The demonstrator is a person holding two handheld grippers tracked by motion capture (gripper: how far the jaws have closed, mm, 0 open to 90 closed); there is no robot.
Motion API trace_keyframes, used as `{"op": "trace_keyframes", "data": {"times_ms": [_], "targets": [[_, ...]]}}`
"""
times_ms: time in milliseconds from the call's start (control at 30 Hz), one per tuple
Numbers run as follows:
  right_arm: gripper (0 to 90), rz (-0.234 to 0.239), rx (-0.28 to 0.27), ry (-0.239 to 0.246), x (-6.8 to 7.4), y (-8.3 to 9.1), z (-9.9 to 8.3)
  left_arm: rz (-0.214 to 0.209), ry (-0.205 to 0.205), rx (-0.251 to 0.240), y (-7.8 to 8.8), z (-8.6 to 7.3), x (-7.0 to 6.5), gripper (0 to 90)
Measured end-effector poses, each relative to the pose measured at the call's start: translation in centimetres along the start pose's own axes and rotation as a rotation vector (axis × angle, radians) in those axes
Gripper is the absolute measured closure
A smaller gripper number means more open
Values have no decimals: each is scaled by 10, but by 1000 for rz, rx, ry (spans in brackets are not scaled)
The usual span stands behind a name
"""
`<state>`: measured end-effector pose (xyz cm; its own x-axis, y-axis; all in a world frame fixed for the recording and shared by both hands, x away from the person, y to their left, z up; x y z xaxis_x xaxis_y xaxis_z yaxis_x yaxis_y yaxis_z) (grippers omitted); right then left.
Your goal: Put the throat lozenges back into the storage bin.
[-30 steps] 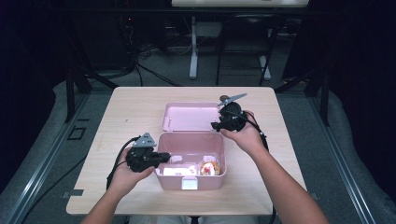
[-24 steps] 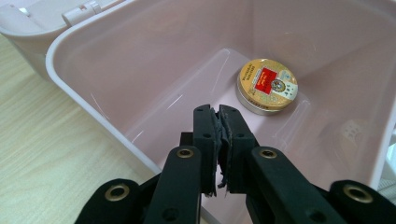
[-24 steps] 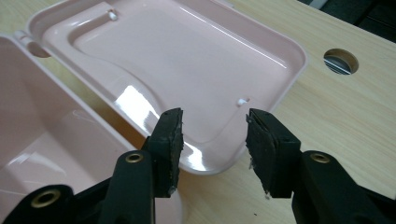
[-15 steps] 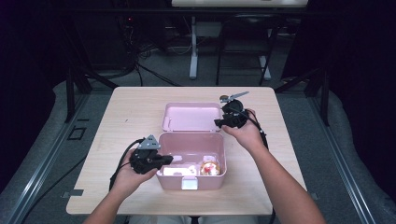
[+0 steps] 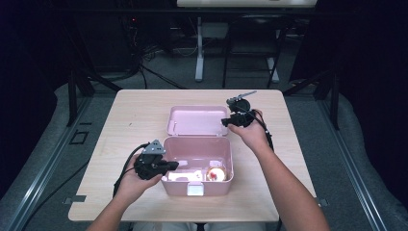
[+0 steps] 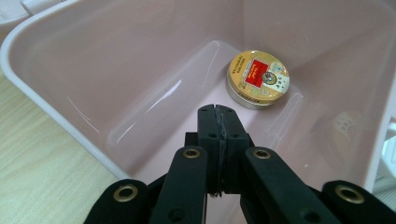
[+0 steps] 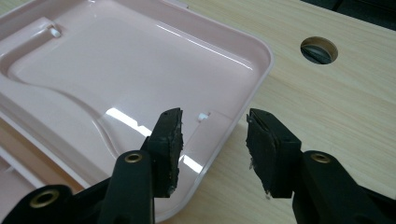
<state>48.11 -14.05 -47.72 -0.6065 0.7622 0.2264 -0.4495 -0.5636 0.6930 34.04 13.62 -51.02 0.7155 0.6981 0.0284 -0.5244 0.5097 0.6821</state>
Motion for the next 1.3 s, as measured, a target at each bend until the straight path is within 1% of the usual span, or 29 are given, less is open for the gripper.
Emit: {"op": "trace_keyframes", "data": {"times_ms": [233, 300, 433, 467, 533, 667, 767, 800, 900, 967, 1000, 1033, 1133, 1200, 1300], "targets": [[547, -14, -6, -9, -4, -7, 6, 3, -3, 5, 0, 0, -1, 898], [547, -15, -14, -28, -6, -9, 7, 2, -4, 6, 0, 0, -1, 899], [547, -29, -13, -55, -13, -14, 7, 0, -3, 5, 0, -1, -1, 899], [547, -29, -13, -55, -13, -14, 7, 0, -3, 5, 0, -1, -1, 899], [547, -38, -16, -71, -19, -18, 6, -5, -8, 10, 0, -1, -1, 899], [549, -43, -26, -91, -24, -22, 7, -6, -5, 7, 0, -1, -1, 899], [563, -48, -23, -108, -27, -25, 6, -6, -4, 7, 0, -1, -1, 899], [575, -53, -21, -106, -29, -27, 6, -6, -4, 7, 0, -1, -1, 899], [588, -56, -14, -125, -31, -30, 6, -6, -5, 8, 0, -1, -1, 899], [595, -51, -17, -148, -33, -31, 6, -10, -4, 8, 0, -1, -1, 899], [595, -51, -17, -148, -33, -31, 6, -10, -4, 8, 0, -1, -1, 899], [600, -50, -23, -173, -34, -34, 6, -8, -3, 7, 0, -1, -1, 899], [609, -56, -26, -195, -34, -36, 6, -11, -4, 7, 0, -1, -1, 899], [629, -60, -28, -202, -35, -38, 7, -11, -2, 6, 0, -1, -1, 900], [647, -63, -14, -214, -34, -40, 9, -13, 0, 4, 0, -1, -1, 900]]}}
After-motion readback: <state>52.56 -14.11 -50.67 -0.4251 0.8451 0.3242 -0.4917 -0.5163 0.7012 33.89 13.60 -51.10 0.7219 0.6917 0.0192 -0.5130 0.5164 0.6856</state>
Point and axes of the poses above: each handheld gripper's, and its own axes: y roughly backward along the jaws, z roughly out of its top, x roughly to its left, the point moved 3 cm from there along -y, roughly forward along the jaws, and after that the axes turned 13 degrees about z, right-handed, at the moved point
